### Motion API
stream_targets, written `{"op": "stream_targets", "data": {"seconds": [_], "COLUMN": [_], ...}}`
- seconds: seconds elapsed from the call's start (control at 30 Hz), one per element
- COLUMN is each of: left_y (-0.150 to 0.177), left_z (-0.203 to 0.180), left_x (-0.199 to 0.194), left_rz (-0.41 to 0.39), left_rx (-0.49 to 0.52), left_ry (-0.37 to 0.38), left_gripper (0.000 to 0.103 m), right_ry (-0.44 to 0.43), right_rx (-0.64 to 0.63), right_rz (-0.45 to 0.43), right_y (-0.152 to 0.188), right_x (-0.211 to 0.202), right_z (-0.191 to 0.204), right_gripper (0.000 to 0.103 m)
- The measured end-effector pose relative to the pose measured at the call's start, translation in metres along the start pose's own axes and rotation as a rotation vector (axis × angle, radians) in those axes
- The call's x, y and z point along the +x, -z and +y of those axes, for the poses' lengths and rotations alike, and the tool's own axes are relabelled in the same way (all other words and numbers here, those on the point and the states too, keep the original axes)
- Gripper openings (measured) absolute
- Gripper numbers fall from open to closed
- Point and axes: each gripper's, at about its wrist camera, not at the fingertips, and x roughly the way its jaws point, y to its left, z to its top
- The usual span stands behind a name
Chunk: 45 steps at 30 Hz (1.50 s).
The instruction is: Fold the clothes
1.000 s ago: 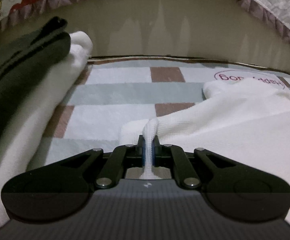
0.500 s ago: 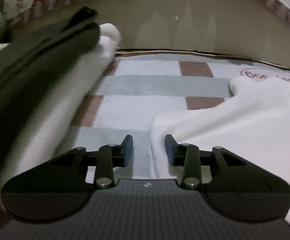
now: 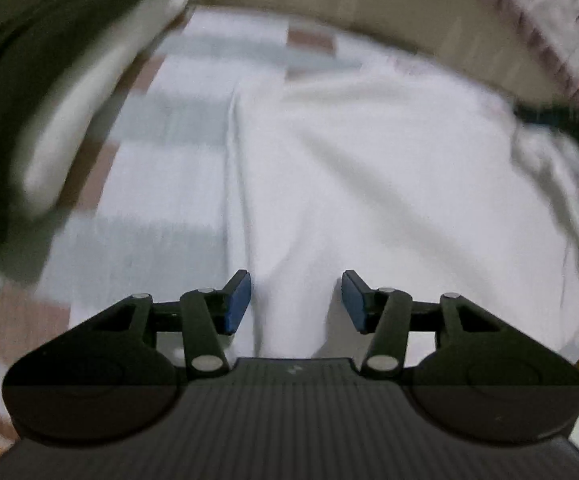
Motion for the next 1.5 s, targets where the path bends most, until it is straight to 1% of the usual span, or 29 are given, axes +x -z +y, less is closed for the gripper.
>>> {"op": "stream_targets", "data": {"seconds": [0.07, 0.1, 0.13, 0.17, 0.2, 0.23, 0.3, 0.5, 0.53, 0.57, 0.6, 0.67, 0.7, 0.73, 0.8, 0.83, 0.9, 0.97, 1.03, 1.1, 1.13, 1.17, 1.2, 1.27, 1.3, 1.33, 1.37, 1.43, 1.5], "left_y": [0.006, 0.010, 0.013, 0.013, 0.014, 0.016, 0.018, 0.015, 0.014, 0.013, 0.012, 0.009, 0.006, 0.004, 0.000, -0.002, -0.007, -0.012, -0.018, -0.033, -0.040, -0.050, -0.060, -0.078, -0.085, -0.092, -0.096, -0.102, -0.109], "left_z": [0.001, 0.001, 0.002, 0.004, 0.005, 0.006, 0.010, 0.007, 0.007, 0.007, 0.009, 0.014, 0.018, 0.019, 0.022, 0.020, 0.009, -0.010, -0.026, -0.032, -0.034, -0.034, -0.034, -0.039, -0.038, -0.037, -0.034, -0.028, -0.021], "left_x": [-0.003, -0.004, -0.006, -0.006, -0.009, -0.013, -0.016, -0.009, -0.008, -0.008, -0.010, -0.015, -0.018, -0.023, -0.032, -0.038, -0.042, -0.040, -0.026, -0.013, -0.007, 0.000, 0.006, 0.016, 0.020, 0.025, 0.030, 0.040, 0.050], "left_rz": [-0.009, -0.013, -0.018, -0.028, -0.044, -0.055, -0.066, -0.024, -0.021, -0.021, -0.028, -0.058, -0.077, -0.108, -0.173, -0.213, -0.272, -0.272, -0.237, -0.232, -0.230, -0.231, -0.231, -0.270, -0.310, -0.352, -0.353, -0.342, -0.331], "left_rx": [0.000, 0.000, 0.000, -0.002, -0.010, -0.014, -0.027, -0.009, -0.008, -0.012, -0.019, -0.042, -0.058, -0.065, -0.078, -0.073, -0.021, 0.051, 0.102, 0.120, 0.127, 0.129, 0.130, 0.173, 0.194, 0.213, 0.207, 0.187, 0.167], "left_ry": [0.001, 0.001, 0.001, 0.000, -0.003, -0.012, -0.023, -0.044, -0.049, -0.051, -0.053, -0.051, -0.051, -0.050, -0.048, -0.038, 0.033, 0.097, 0.095, 0.084, 0.079, 0.079, 0.081, -0.020, -0.073, -0.125, -0.108, -0.051, 0.005], "left_gripper": [0.047, 0.042, 0.014, 0.006, 0.006, 0.006, 0.006, 0.006, 0.008, 0.012, 0.013, 0.014, 0.015, 0.015, 0.015, 0.013, 0.015, 0.016, 0.016, 0.017, 0.020, 0.023, 0.024, 0.027, 0.030, 0.041, 0.049, 0.049, 0.051], "right_ry": [0.012, 0.026, 0.038, 0.037, 0.021, -0.001, 0.028, 0.175, 0.196, 0.215, 0.234, 0.243, 0.244, 0.245, 0.246, 0.261, 0.261, 0.221, 0.196, 0.268, 0.301, 0.309, 0.306, 0.279, 0.226, 0.170, 0.118, 0.035, 0.005], "right_rx": [0.030, 0.046, 0.065, 0.084, 0.087, 0.052, -0.014, -0.180, -0.197, -0.206, -0.216, -0.145, -0.099, -0.052, 0.041, 0.083, 0.130, 0.117, 0.089, 0.044, 0.033, 0.024, 0.012, -0.013, -0.030, -0.050, -0.071, -0.091, -0.085], "right_rz": [0.005, 0.003, 0.005, 0.021, 0.047, 0.067, 0.039, -0.093, -0.100, -0.096, -0.092, -0.109, -0.120, -0.132, -0.155, -0.146, -0.116, -0.101, -0.076, -0.038, -0.020, -0.012, -0.011, -0.011, -0.012, -0.010, -0.008, 0.001, 0.009], "right_y": [-0.007, -0.009, -0.010, -0.010, -0.009, -0.008, -0.010, -0.016, -0.016, -0.015, -0.014, -0.012, -0.011, -0.010, -0.008, -0.006, 0.001, 0.010, 0.020, 0.027, 0.029, 0.029, 0.029, 0.029, 0.027, 0.024, 0.022, 0.014, 0.006], "right_x": [0.019, 0.028, 0.037, 0.047, 0.056, 0.061, 0.057, 0.038, 0.037, 0.037, 0.036, 0.023, 0.015, 0.007, -0.009, -0.017, -0.031, -0.043, -0.051, -0.046, -0.042, -0.039, -0.036, -0.032, -0.031, -0.028, -0.026, -0.019, -0.009], "right_z": [0.005, 0.008, 0.009, 0.008, 0.007, 0.010, 0.015, 0.030, 0.032, 0.034, 0.036, 0.020, 0.010, -0.001, -0.022, -0.034, -0.053, -0.061, -0.066, -0.066, -0.068, -0.070, -0.070, -0.070, -0.066, -0.059, -0.051, -0.034, -0.020], "right_gripper": [0.068, 0.068, 0.068, 0.068, 0.059, 0.007, 0.009, 0.008, 0.011, 0.012, 0.017, 0.033, 0.048, 0.051, 0.051, 0.051, 0.049, 0.049, 0.047, 0.050, 0.051, 0.050, 0.050, 0.051, 0.051, 0.051, 0.051, 0.054, 0.056]}}
